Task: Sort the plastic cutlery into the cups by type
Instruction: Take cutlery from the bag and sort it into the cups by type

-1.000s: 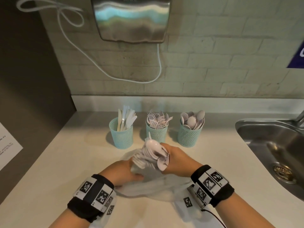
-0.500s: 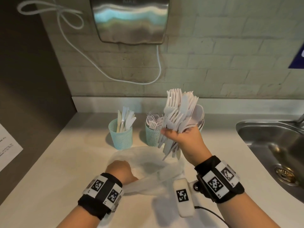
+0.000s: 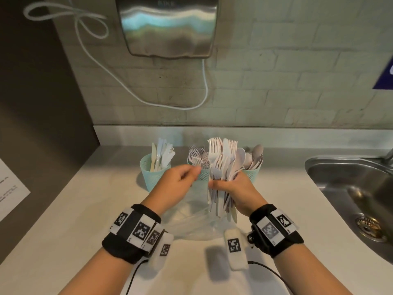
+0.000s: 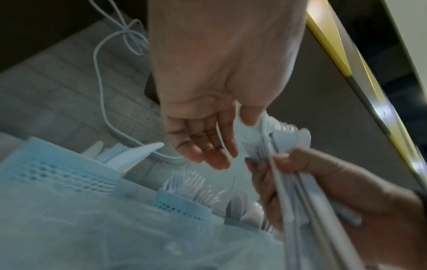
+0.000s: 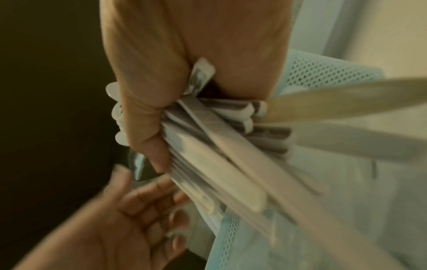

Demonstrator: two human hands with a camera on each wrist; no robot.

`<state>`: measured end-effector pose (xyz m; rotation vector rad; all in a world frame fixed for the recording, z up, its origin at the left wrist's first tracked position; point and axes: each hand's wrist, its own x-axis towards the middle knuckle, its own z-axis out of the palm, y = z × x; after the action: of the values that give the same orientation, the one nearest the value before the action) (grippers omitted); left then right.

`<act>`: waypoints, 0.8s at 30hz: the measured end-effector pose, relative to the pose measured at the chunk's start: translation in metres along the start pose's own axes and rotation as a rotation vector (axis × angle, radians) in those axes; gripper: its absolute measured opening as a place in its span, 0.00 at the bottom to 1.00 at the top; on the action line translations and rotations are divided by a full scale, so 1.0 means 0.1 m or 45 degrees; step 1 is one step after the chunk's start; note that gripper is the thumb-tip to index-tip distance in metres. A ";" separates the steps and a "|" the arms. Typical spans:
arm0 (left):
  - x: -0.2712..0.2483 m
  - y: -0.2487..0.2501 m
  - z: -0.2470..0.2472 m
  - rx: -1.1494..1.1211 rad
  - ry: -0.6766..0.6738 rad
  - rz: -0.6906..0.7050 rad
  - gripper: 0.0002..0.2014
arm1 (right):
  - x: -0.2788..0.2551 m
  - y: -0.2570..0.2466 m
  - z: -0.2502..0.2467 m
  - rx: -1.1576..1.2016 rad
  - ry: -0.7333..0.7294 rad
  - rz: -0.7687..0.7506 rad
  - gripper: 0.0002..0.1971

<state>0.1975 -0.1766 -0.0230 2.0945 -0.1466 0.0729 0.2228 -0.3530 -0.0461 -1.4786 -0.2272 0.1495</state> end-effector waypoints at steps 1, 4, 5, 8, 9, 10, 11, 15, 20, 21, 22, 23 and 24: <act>0.01 0.05 0.03 -0.098 -0.023 0.014 0.20 | 0.00 0.02 0.02 0.014 -0.011 0.006 0.25; 0.08 0.09 0.16 -0.147 -0.043 0.015 0.22 | -0.02 0.07 0.07 0.060 -0.054 0.019 0.24; 0.10 0.08 0.20 -0.186 -0.006 -0.001 0.19 | -0.03 0.08 0.09 0.086 -0.058 0.027 0.24; 0.11 0.07 0.29 -0.325 0.082 -0.011 0.14 | -0.06 0.08 0.09 0.181 -0.069 0.054 0.24; 0.09 0.06 0.32 -0.325 0.103 0.006 0.14 | -0.06 0.09 0.09 0.194 -0.061 0.060 0.24; 0.07 0.05 0.34 -0.316 0.121 0.024 0.12 | -0.05 0.11 0.08 0.193 -0.040 0.065 0.25; 0.05 0.05 0.36 -0.298 0.137 0.046 0.11 | -0.04 0.14 0.07 0.188 -0.009 0.067 0.25; 0.00 0.04 0.42 -0.256 0.181 0.119 0.11 | -0.02 0.22 0.09 0.209 0.067 0.105 0.25; 0.00 -0.01 0.48 -0.275 0.282 0.124 0.12 | -0.01 0.20 0.11 0.310 0.037 0.089 0.21; 0.01 -0.02 0.48 -0.252 0.297 0.121 0.15 | -0.01 0.20 0.11 0.334 0.030 0.087 0.20; 0.01 -0.03 0.49 -0.224 0.302 0.118 0.18 | -0.01 0.19 0.12 0.355 0.026 0.087 0.19; 0.01 -0.05 0.49 -0.202 0.297 0.115 0.20 | -0.01 0.19 0.12 0.368 0.024 0.085 0.19; 0.02 -0.06 0.49 -0.185 0.293 0.120 0.19 | -0.01 0.19 0.12 0.375 0.020 0.084 0.19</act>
<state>0.2003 -0.2160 -0.0529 1.9181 -0.1074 0.3483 0.2196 -0.3396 -0.0639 -1.1940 -0.1368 0.2148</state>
